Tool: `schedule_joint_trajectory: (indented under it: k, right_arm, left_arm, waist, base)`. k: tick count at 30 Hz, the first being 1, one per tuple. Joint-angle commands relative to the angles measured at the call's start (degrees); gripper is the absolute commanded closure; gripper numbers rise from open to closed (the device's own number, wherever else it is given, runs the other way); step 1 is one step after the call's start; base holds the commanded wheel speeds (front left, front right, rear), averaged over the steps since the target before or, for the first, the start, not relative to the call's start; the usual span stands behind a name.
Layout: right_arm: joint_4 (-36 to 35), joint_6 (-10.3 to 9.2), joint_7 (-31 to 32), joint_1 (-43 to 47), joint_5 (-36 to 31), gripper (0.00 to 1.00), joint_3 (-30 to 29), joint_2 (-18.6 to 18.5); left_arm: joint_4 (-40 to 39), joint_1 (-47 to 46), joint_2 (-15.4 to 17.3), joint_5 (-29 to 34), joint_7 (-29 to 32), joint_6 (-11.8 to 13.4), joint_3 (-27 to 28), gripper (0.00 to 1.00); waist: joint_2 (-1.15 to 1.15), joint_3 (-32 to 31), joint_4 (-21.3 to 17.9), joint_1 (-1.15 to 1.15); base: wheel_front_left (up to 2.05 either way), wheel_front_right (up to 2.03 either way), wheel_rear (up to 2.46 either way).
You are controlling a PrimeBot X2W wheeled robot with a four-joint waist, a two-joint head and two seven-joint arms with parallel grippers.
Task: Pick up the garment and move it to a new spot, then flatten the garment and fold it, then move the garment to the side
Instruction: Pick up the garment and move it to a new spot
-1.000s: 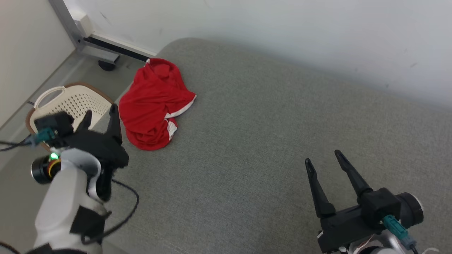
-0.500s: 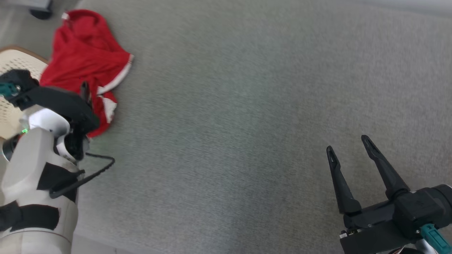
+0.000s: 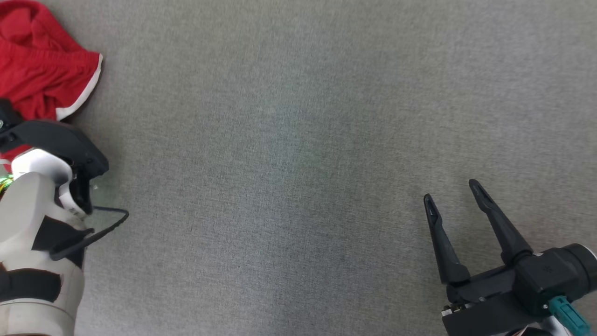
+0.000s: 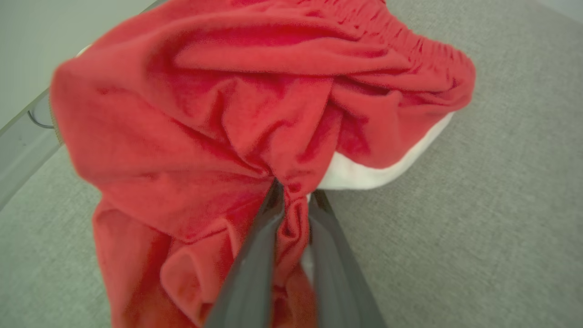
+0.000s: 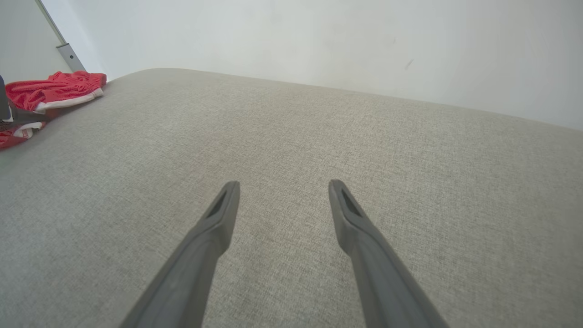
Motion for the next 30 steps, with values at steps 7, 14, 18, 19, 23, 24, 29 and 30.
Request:
schedule_joint_trajectory:
  k: [7, 14, 18, 19, 23, 24, 29, 30]
  right_arm:
    - [5.02, -0.10, -3.02, -1.97, 1.78, 0.00, 1.84, 1.86]
    - [12.74, -0.10, -7.49, -2.05, 3.92, 0.00, 3.16, 3.83]
    - [16.64, -0.10, -9.54, -0.35, 5.14, 0.00, 2.08, 4.60]
    - [17.20, -0.10, -9.63, 0.13, 5.46, 0.00, 1.92, 4.69]
    - [18.28, -0.10, -10.50, 1.03, 6.70, 0.00, 1.54, 4.76]
    - [18.46, -0.10, -10.62, 1.14, 7.13, 0.00, 1.45, 4.77]
    - [18.91, -0.11, -10.86, 1.78, 7.77, 0.00, 0.59, 4.76]
    - [18.92, -0.10, -10.78, 1.77, 7.93, 0.00, 0.55, 4.75]
  left_arm:
    - [0.40, 0.72, 3.24, 1.12, -2.58, -1.96, -1.44, 1.00]
    - [-0.55, -0.41, 8.10, 4.30, -2.18, -4.48, -4.87, 1.00]
    - [-2.11, -1.16, 7.13, 5.37, -1.82, -6.31, -6.83, 1.00]
    - [-2.64, -1.24, 6.82, 5.73, -1.58, -6.66, -7.47, 1.00]
    - [-6.33, -2.34, 3.43, 4.76, -3.17, -7.99, -8.30, 1.00]
    - [-7.37, -2.30, 2.64, 4.50, -3.64, -8.31, -8.59, 1.00]
    - [-13.17, -1.39, -1.81, 3.52, -5.20, -9.25, -10.31, 1.00]
    - [-14.46, -1.11, -2.75, 3.04, -5.32, -9.36, -10.44, 1.00]
  waist:
    - [-0.01, -7.91, -1.84, -0.01]
    - [-0.01, -20.55, -5.71, -0.01]
    - [-0.01, -28.44, -8.62, -0.01]
    - [-0.01, -29.91, -9.44, -0.01]
    - [-0.01, -33.66, -12.46, -0.01]
    - [-0.01, -34.34, -13.19, -0.01]
    - [-0.01, -37.05, -16.94, -0.01]
    - [-0.01, -37.35, -17.72, -0.01]
  base:
    - [0.00, 0.00, 0.00]
    - [0.00, 0.00, 0.00]
    - [0.00, 0.00, 0.00]
    - [0.00, 0.00, 0.00]
    - [0.00, 0.00, 0.00]
    - [0.00, 0.00, 0.00]
    - [0.00, 0.00, 0.00]
    - [0.00, 0.00, 0.00]
